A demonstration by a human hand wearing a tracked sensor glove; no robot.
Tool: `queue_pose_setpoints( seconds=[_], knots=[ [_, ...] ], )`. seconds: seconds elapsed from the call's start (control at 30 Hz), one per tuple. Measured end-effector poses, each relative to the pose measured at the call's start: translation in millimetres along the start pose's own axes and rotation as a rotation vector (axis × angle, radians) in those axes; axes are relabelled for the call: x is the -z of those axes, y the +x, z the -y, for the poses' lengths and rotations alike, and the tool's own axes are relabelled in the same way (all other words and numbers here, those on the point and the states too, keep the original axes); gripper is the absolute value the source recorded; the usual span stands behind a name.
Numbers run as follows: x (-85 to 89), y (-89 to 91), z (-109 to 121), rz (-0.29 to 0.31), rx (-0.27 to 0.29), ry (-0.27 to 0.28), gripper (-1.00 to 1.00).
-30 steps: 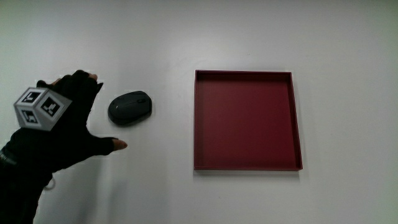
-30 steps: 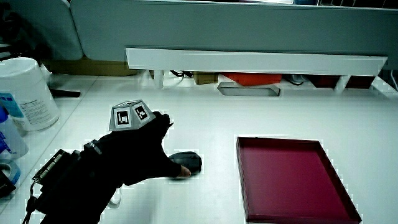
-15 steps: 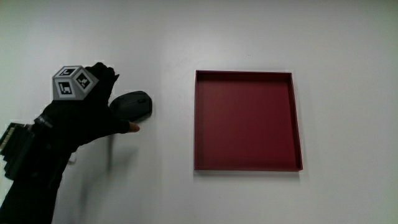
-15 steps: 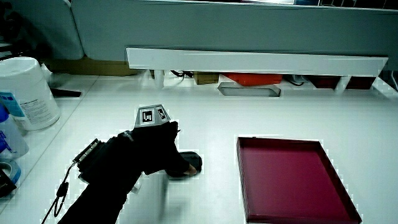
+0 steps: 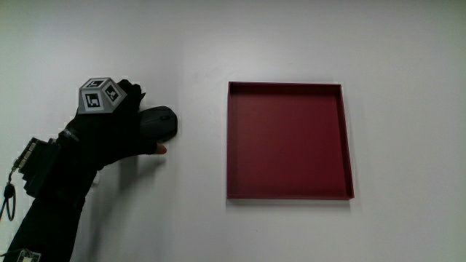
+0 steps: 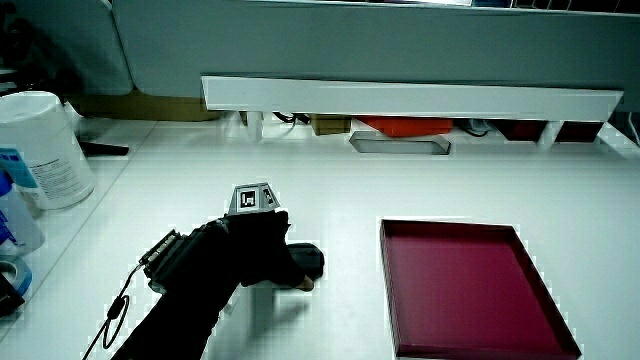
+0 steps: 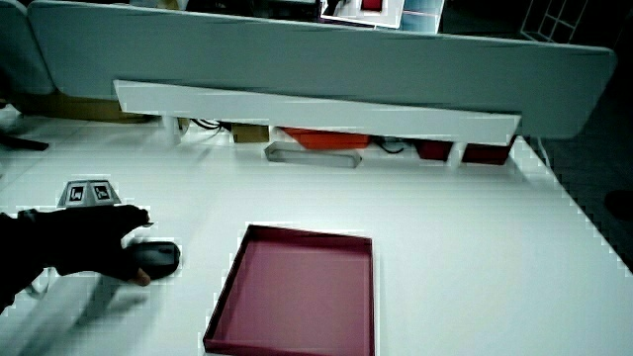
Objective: Pick mouse from desk
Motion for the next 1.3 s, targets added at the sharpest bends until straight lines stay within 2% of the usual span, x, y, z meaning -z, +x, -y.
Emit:
queue_pose_setpoints(
  seconds=[0.17, 0.37, 0.47, 0.83, 1.03, 1.07, 1.1, 1.17, 1.3],
  knots=[
    [0.6, 3.4, 0.0, -0.013, -0.003, 0.002, 0.00],
    [3.3, 3.3, -3.2, -0.034, 0.020, 0.029, 0.30],
    [4.0, 3.5, -1.1, -0.015, 0.017, 0.027, 0.45],
    [5.5, 3.4, -3.6, -0.031, 0.047, 0.073, 1.00],
    [8.3, 1.8, -4.0, -0.041, 0.061, 0.099, 1.00],
    [7.6, 1.2, -3.3, -0.025, 0.063, 0.096, 1.00],
    [6.2, 1.7, -1.9, -0.031, 0.077, 0.118, 1.00],
    [-0.9, 7.3, 5.7, -0.024, 0.075, 0.111, 1.00],
    [-17.0, 23.2, 23.6, -0.042, 0.119, 0.145, 1.00]
  ],
)
